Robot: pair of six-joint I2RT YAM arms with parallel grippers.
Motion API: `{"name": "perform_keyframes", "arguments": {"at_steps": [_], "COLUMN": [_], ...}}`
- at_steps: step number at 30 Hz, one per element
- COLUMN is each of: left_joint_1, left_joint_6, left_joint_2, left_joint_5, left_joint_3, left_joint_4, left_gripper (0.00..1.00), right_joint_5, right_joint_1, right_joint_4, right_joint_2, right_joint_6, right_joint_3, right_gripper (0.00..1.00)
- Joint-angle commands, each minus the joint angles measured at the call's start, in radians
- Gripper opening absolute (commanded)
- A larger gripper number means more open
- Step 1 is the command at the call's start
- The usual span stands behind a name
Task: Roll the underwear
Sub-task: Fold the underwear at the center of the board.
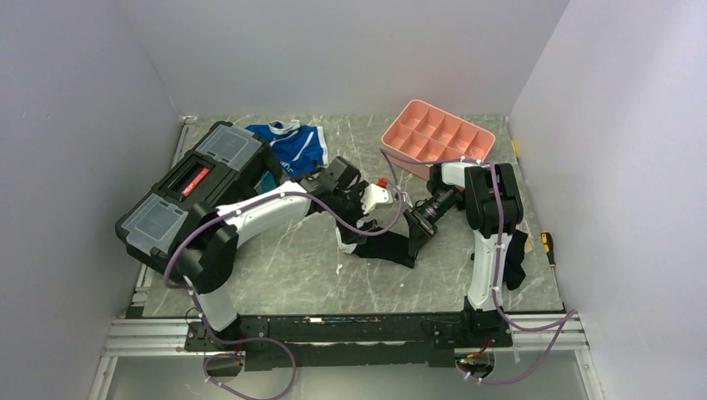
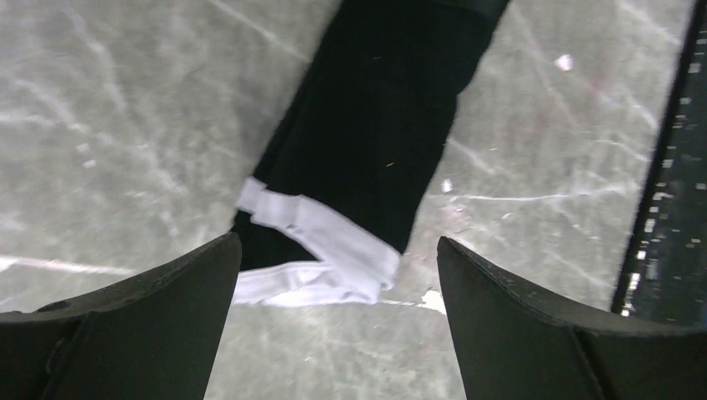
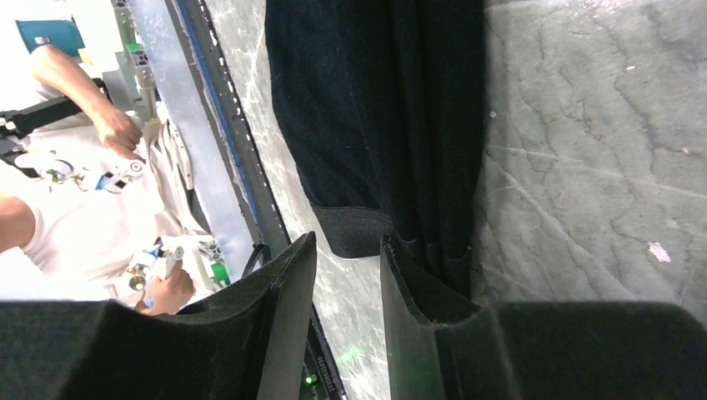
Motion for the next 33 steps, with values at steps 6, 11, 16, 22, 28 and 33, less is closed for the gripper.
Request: {"name": "perform_keyframes", "arguments": {"at_steps": [6,11,16,22,28,33], "left_joint_1": [0.042,0.074,0.085,0.086,0.086,0.091], "left_joint_6": [-0.05,-0.033,-0.031,-0.044,-0.046,-0.046], "left_joint_2": [0.175,0.241,0.269,0.25,0.216,0.185], "left_joint_5": [0.229,0.207,0.189,0.213,0.213,0.214], "left_joint_3": [0.072,0.084,0.079,0.071,0.065,0.062], "left_joint_4": [-0.102,-0.153,-0.159,-0.137,-0.13,-0.127], "left_gripper": [0.9,0.89,0.89,0.91,0.91,0.92], "right_joint_5": [0.04,0.08,0.112,0.024,-0.073,-0.07], "right_joint_1": [-0.002,-0.002,0.0,0.002,0.018,0.064], "right_joint_4": [0.01,0.002,-0.009,-0.079,-0.14,-0.139], "right_joint_2": [-0.034,-0.038,-0.04,-0.084,-0.156,-0.199], "right_joint_6": [-0.022,-0.024,-0.023,-0.055,-0.094,-0.084], "right_joint_3": [0.034,0.04,0.057,0.09,0.076,0.044], "right_gripper": [0.37,0.37,0.37,0.38,0.39,0.39]}}
